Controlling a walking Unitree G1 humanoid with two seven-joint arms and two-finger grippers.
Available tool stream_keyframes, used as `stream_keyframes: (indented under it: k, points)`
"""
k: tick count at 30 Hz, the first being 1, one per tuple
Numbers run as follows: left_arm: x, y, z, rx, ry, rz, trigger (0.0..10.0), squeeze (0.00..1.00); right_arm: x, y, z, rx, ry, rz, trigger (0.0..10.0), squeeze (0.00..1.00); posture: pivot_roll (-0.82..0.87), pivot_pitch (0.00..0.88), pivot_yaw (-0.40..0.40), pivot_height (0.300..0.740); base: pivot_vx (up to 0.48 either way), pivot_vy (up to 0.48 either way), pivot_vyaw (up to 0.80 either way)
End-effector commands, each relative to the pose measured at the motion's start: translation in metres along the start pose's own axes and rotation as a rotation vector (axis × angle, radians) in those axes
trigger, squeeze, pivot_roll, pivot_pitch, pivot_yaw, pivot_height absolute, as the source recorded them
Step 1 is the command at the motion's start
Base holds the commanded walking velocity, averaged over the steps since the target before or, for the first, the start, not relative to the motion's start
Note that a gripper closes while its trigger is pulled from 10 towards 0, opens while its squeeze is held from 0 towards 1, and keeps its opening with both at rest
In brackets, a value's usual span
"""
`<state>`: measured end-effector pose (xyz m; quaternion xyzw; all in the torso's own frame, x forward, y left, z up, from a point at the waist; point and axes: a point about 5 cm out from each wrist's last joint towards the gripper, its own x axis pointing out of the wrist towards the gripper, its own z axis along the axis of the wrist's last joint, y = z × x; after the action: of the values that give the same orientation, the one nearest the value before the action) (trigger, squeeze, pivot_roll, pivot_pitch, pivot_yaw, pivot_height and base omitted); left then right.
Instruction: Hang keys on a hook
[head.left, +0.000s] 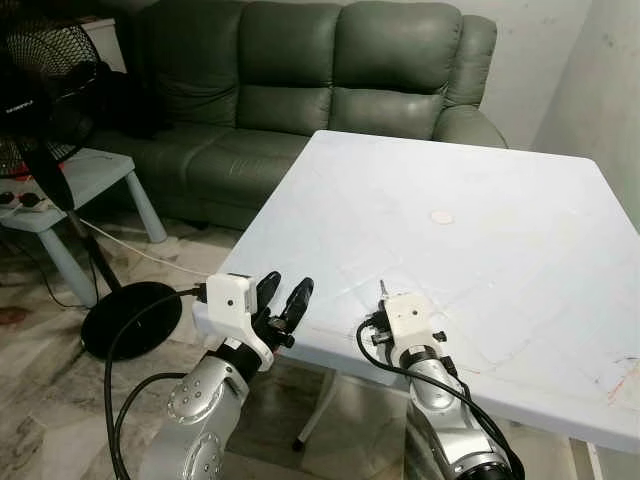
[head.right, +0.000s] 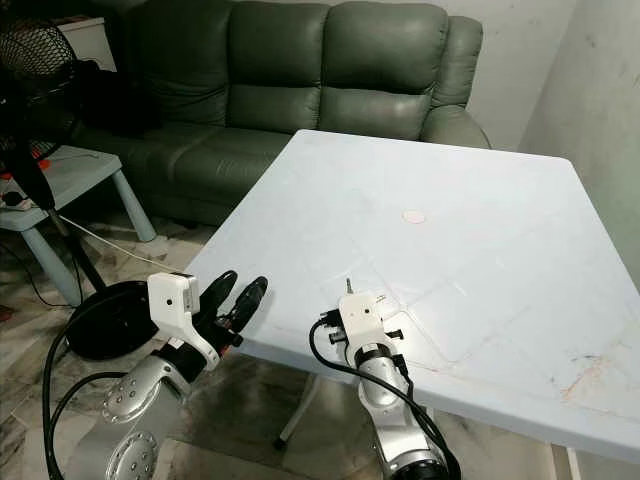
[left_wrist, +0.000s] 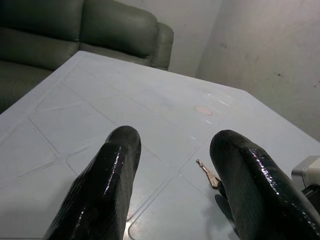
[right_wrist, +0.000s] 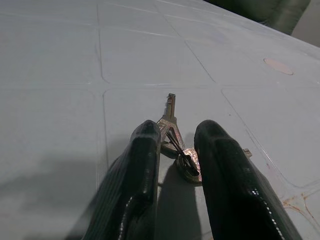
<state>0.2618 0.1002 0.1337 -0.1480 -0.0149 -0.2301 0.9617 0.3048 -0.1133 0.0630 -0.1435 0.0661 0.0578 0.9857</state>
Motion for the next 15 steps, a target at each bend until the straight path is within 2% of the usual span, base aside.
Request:
stream_keyframes:
  k: [1,4,5,6,7,8,9,10,15]
  points:
    - [-0.0002,0.0002,0.0047,0.004,-0.015,0.008,10.0,0.0,-0.0028,0.0028,-0.0125,-0.013,0.068,0.005,10.0,0.0,0.16,0.007,0.02,0.74,0.0,0.0,0.0]
    - [-0.0005,0.0002,0.0047,0.004,-0.014,0.008,10.0,0.0,-0.0019,0.0031,-0.0165,-0.02,0.115,0.019,9.8,0.0,0.16,0.006,0.02,0.74,0.0,0.0,0.0]
    - [-0.0005,0.0003,0.0047,0.004,-0.014,0.008,10.0,0.0,-0.0016,0.0028,-0.0176,-0.027,0.125,0.02,5.8,0.0,0.16,0.005,0.02,0.74,0.0,0.0,0.0]
    - [-0.0004,0.0003,0.0047,0.003,-0.014,0.008,10.0,0.0,-0.0014,0.0024,-0.0188,-0.029,0.137,0.02,5.6,0.0,0.16,0.005,0.02,0.74,0.0,0.0,0.0]
    - [-0.0003,0.0003,0.0047,0.003,-0.014,0.008,10.0,0.0,-0.0013,0.0022,-0.0189,-0.033,0.136,0.021,1.8,0.0,0.16,0.003,0.019,0.74,0.0,0.0,0.0]
    - [-0.0003,0.0003,0.0046,0.003,-0.014,0.008,10.0,0.0,-0.0013,0.0017,-0.0189,-0.037,0.136,0.018,0.6,0.0,0.16,0.003,0.019,0.74,0.0,0.0,0.0]
    - [-0.0004,0.0002,0.0047,0.003,-0.014,0.007,10.0,0.0,-0.0013,0.0013,-0.0189,-0.04,0.136,0.015,0.6,0.0,0.16,0.003,0.02,0.74,0.0,0.0,0.0]
    - [-0.0003,0.0,0.0047,0.002,-0.014,0.007,10.0,0.0,-0.0014,0.0003,-0.0187,-0.034,0.133,0.008,0.0,0.0,0.16,0.003,0.02,0.74,0.0,0.0,0.0]
    - [-0.0003,-0.0006,0.0042,0.001,-0.013,0.005,10.0,0.0,-0.0019,-0.0025,-0.019,-0.034,0.127,0.003,0.0,0.0,0.16,0.0,0.018,0.74,0.0,0.0,0.0]
